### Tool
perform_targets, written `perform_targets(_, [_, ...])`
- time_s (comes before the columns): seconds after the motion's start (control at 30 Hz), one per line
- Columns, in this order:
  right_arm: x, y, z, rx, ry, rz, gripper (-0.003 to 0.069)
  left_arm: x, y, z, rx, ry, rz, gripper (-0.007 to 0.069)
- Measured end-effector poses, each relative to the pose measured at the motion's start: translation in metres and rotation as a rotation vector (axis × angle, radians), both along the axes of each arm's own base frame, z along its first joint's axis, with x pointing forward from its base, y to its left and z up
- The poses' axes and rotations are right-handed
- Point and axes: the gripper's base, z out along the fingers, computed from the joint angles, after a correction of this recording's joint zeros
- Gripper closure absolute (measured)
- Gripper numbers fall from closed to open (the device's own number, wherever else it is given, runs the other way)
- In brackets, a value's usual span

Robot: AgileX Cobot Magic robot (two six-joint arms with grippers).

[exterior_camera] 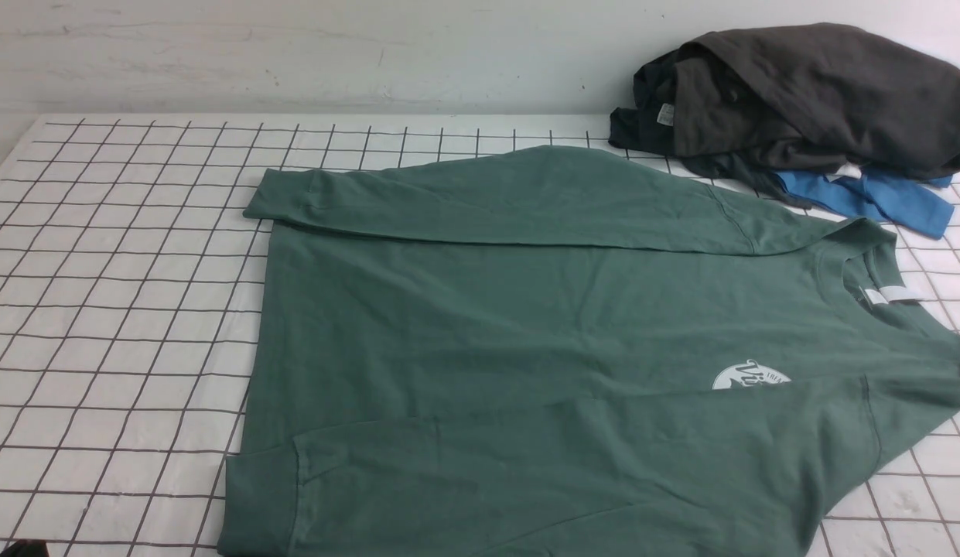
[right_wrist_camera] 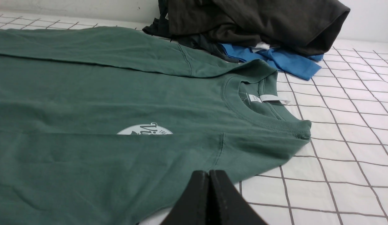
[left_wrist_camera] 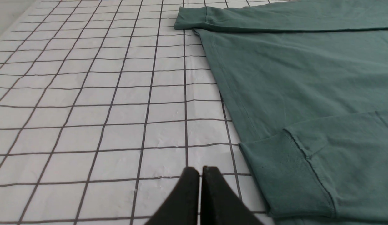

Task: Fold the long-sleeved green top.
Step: Use the left arm to clamp the cuff closest to it

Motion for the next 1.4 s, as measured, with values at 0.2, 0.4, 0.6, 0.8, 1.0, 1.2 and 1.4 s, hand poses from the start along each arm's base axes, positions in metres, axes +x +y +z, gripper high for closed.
perform_targets(0.2, [0.000, 0.001, 0.001, 0.066, -0.015, -0.001, 0.0673, 0.002, 0.001, 0.009, 0.016, -0.105, 0.002, 0.0631])
perform_targets(0.4, [0.002, 0.000, 0.015, 0.181, -0.189, -0.025, 0.0673, 0.003, 0.000, 0.038, -0.014, -0.427, 0.003, 0.0631])
perform_targets(0.6, [-0.002, -0.010, 0.043, 0.337, -0.509, -0.096, 0.0673, -0.007, 0.001, 0.069, -0.071, -0.789, 0.002, 0.0631])
perform_targets(0.8, [-0.012, -0.020, 0.062, 0.560, -0.779, -0.136, 0.0673, -0.017, 0.004, 0.093, -0.162, -0.939, 0.011, 0.0631])
perform_targets(1.0, [-0.005, -0.004, 0.092, 0.260, -0.643, -0.018, 0.0673, -0.001, 0.001, 0.168, -0.107, -0.716, 0.009, 0.0631])
perform_targets(1.2, [0.025, -0.003, 0.125, -0.010, -0.320, -0.029, 0.0671, 0.067, -0.006, 0.178, -0.025, -0.241, -0.001, 0.0631])
perform_targets(1.4, [0.077, -0.011, 0.121, 0.084, 0.244, -0.132, 0.0671, 0.135, -0.026, 0.126, 0.010, 0.446, -0.091, 0.0631])
